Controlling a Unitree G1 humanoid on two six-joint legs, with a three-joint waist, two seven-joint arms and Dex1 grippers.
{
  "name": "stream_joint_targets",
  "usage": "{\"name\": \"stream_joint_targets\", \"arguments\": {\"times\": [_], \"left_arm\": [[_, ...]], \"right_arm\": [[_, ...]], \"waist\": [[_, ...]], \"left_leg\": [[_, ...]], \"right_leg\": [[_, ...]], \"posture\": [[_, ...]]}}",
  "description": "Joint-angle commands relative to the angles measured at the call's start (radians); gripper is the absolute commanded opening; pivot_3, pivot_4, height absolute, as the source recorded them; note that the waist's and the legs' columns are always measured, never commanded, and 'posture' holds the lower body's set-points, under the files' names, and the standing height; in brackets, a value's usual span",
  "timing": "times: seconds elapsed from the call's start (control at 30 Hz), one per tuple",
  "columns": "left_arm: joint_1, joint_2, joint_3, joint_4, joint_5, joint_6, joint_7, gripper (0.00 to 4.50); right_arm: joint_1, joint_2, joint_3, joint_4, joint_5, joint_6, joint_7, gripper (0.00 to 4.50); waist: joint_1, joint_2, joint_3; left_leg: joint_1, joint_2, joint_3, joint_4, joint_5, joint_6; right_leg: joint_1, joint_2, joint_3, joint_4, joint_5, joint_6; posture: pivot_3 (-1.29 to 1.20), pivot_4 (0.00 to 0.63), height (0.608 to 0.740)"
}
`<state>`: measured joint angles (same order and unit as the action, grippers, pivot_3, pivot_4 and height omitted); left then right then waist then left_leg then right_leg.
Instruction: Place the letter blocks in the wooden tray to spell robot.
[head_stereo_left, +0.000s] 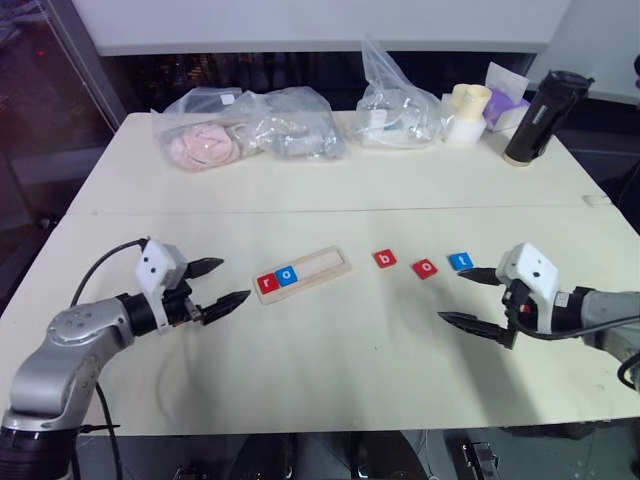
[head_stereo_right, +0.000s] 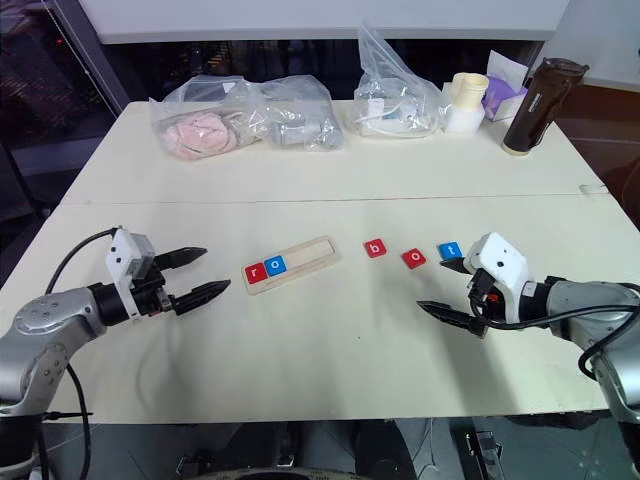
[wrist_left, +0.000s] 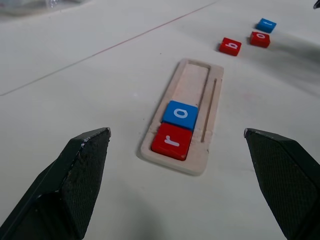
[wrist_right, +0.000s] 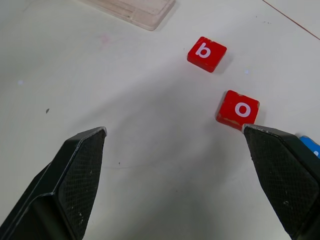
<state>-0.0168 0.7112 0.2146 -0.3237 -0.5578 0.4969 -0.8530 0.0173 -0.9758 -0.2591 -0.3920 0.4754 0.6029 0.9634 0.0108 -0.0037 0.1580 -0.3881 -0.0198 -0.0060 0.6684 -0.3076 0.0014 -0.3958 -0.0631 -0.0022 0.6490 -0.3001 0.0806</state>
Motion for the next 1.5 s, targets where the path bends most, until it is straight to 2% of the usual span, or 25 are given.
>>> {"name": "stream_joint_targets", "arguments": {"times": [0.03,0.17,0.63,1.0,1.1,1.3,1.5], "left_arm": [[0.0,0.021,0.023,-0.027,-0.008,-0.01,-0.016,4.46],[-0.031,0.007,0.034,-0.02,-0.032,0.012,0.001,4.46],[-0.08,0.024,-0.02,0.014,0.025,-0.01,-0.02,4.46],[-0.167,0.037,-0.115,0.06,0.073,-0.033,-0.079,4.46],[-0.223,0.023,-0.16,0.14,0.093,-0.057,-0.122,4.46],[-0.35,-0.05,-0.285,0.425,0.235,-0.26,-0.197,4.46],[-0.443,-0.126,-0.352,0.604,0.303,-0.365,-0.258,4.46]], "right_arm": [[-0.016,-0.016,-0.032,-0.009,0.002,-0.015,0.006,4.5],[-0.021,-0.01,-0.026,-0.011,-0.001,-0.017,0.002,4.5],[-0.01,-0.004,-0.035,-0.023,-0.001,-0.018,-0.017,4.5],[-0.016,0.0,-0.026,-0.033,-0.005,-0.016,-0.04,4.5],[-0.005,0.005,-0.028,-0.045,-0.001,-0.013,-0.048,4.5],[0.019,0.024,-0.033,-0.079,0.001,-0.003,-0.082,4.5],[0.079,0.047,-0.053,-0.136,0.005,0.009,-0.119,4.5]], "waist": [[0.0,0.0,0.0],[0.002,0.0,0.0],[0.002,0.0,0.0],[0.001,0.0,0.0],[0.002,0.0,0.0],[0.002,0.0,0.0],[0.002,0.0,0.0]], "left_leg": [[0.0,0.0,0.0,0.0,0.0,0.0],[0.0,0.0,0.0,0.0,0.0,0.0],[0.0,0.0,0.0,0.0,0.0,0.0],[0.0,0.0,0.0,0.0,0.001,0.0],[0.0,0.0,0.0,0.0,0.001,0.0],[0.0,-0.001,0.0,0.001,0.001,0.0],[-0.001,-0.001,0.0,0.001,0.001,0.0]], "right_leg": [[0.0,0.0,0.0,0.0,0.0,0.0],[0.0,0.0,0.0,0.0,0.0,0.0],[0.0,0.0,0.0,0.0,0.0,0.0],[0.0,0.0,0.0,0.001,0.0,0.0],[0.0,0.0,0.0,0.001,0.0,0.0],[0.0,0.0,0.0,0.001,0.0,0.0],[-0.001,0.001,0.0,0.001,0.0,0.0]], "posture": [[0.0,0.15,0.74],[0.0,0.15,0.74],[0.0,0.15,0.74],[0.0,0.15,0.74],[0.0,0.15,0.74],[0.0,0.15,0.74],[0.0,0.15,0.74]]}}
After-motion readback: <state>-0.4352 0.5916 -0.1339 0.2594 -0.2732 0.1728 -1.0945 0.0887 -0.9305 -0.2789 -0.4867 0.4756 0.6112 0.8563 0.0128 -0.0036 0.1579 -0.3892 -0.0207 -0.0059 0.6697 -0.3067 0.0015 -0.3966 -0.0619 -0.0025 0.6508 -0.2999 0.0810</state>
